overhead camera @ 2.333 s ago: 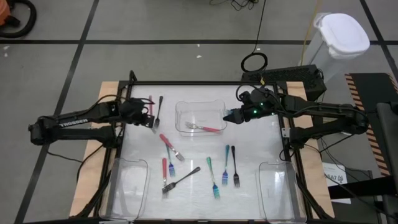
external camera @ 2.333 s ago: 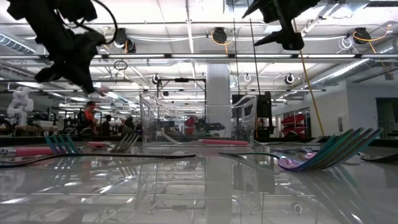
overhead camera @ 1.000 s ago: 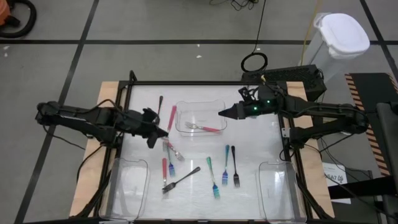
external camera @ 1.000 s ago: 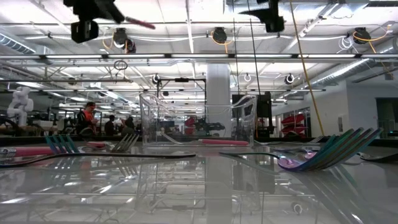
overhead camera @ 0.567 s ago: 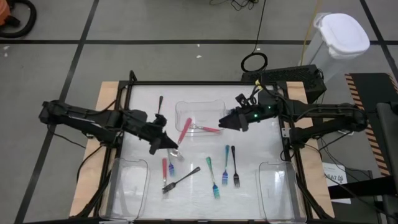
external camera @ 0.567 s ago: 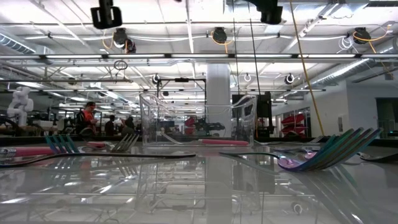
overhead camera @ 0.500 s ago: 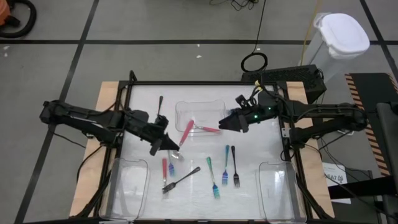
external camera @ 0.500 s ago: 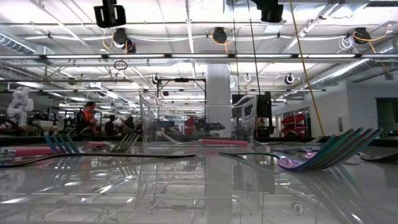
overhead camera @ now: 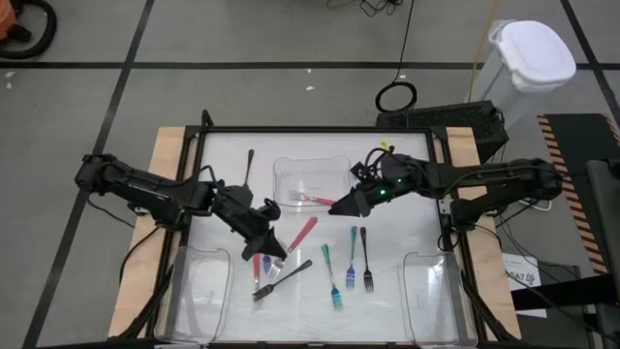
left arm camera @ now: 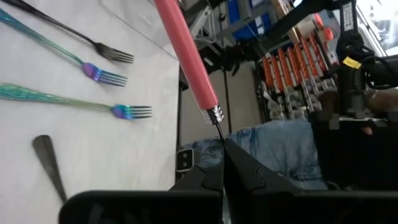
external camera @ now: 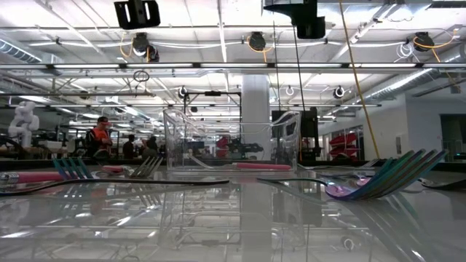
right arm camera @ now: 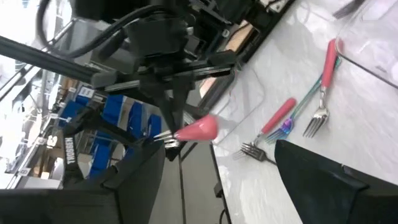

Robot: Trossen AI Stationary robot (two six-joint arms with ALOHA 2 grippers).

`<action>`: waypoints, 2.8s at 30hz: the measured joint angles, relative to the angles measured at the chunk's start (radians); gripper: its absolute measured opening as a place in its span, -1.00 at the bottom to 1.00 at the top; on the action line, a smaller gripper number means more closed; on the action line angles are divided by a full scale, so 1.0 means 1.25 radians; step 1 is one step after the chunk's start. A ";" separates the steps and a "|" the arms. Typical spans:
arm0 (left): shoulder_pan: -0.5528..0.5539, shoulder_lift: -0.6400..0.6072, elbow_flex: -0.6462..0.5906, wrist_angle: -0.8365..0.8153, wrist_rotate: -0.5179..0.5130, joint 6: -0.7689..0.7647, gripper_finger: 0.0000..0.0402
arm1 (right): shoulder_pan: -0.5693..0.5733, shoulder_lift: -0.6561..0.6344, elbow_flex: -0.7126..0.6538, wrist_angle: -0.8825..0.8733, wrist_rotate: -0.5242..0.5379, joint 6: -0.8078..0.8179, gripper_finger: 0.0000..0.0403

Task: Sort silverware by color (type)
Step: Put the pink fork into the middle transparent bin

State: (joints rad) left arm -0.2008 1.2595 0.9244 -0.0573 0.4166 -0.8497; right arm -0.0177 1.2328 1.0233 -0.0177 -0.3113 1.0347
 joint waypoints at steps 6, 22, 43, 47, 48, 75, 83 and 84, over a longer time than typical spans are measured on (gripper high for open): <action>-0.009 0.021 0.023 0.021 0.002 0.021 -1.00 | 0.001 0.030 0.000 0.014 -0.047 -0.016 0.48; -0.007 0.022 0.023 0.033 0.002 0.036 -1.00 | 0.033 0.086 0.000 0.143 -0.047 -0.070 0.48; -0.007 0.022 0.021 0.030 0.006 0.036 -1.00 | 0.048 0.139 0.000 0.236 -0.045 -0.042 0.46; -0.007 0.022 0.021 0.030 0.006 0.036 -1.00 | 0.048 0.139 0.000 0.243 -0.047 -0.041 0.35; -0.007 0.022 0.021 0.030 0.006 0.036 -1.00 | 0.048 0.139 0.000 0.243 -0.047 -0.041 0.30; -0.007 0.022 0.020 0.007 -0.008 0.035 -1.00 | 0.048 0.138 0.000 0.247 -0.049 -0.069 -0.86; -0.012 0.022 0.020 -0.013 -0.075 0.046 -0.97 | 0.047 0.138 0.000 0.241 -0.043 -0.070 -0.86; -0.015 0.022 0.020 -0.014 -0.085 0.053 -0.94 | 0.046 0.138 0.000 0.241 -0.042 -0.067 -0.86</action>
State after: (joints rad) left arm -0.2193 1.2865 0.9497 -0.0754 0.3102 -0.7834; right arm 0.0401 1.4059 1.0237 0.2836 -0.3640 0.9508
